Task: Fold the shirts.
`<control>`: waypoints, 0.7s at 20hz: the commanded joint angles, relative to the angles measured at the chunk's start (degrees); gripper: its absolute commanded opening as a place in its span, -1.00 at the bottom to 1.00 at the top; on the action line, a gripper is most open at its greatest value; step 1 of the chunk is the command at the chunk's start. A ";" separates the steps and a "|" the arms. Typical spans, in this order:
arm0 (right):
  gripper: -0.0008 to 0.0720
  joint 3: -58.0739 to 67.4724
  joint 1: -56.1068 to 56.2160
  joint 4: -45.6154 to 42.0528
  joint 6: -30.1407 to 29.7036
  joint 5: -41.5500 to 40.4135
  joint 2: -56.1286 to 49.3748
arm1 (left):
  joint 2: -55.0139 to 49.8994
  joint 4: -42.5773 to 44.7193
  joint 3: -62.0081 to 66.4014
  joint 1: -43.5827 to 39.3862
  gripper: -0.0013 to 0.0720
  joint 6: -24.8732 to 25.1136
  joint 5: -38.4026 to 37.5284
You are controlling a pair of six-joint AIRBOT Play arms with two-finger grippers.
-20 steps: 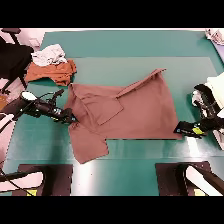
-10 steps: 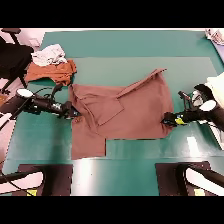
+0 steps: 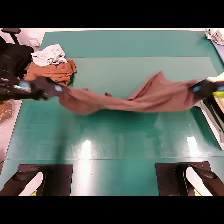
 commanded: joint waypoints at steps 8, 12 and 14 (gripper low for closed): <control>-0.93 59.43 3.98 -14.25 -2.49 -4.59 0.55 | 9.49 9.97 46.97 0.00 -0.90 -20.09 19.69; -0.93 62.31 10.82 -21.29 14.29 0.79 -6.71 | 7.43 30.49 42.84 0.00 -0.90 -36.63 -0.61; -0.93 51.52 13.68 -20.92 18.71 4.13 -9.07 | 4.44 30.62 33.64 0.00 -0.89 -36.00 -6.27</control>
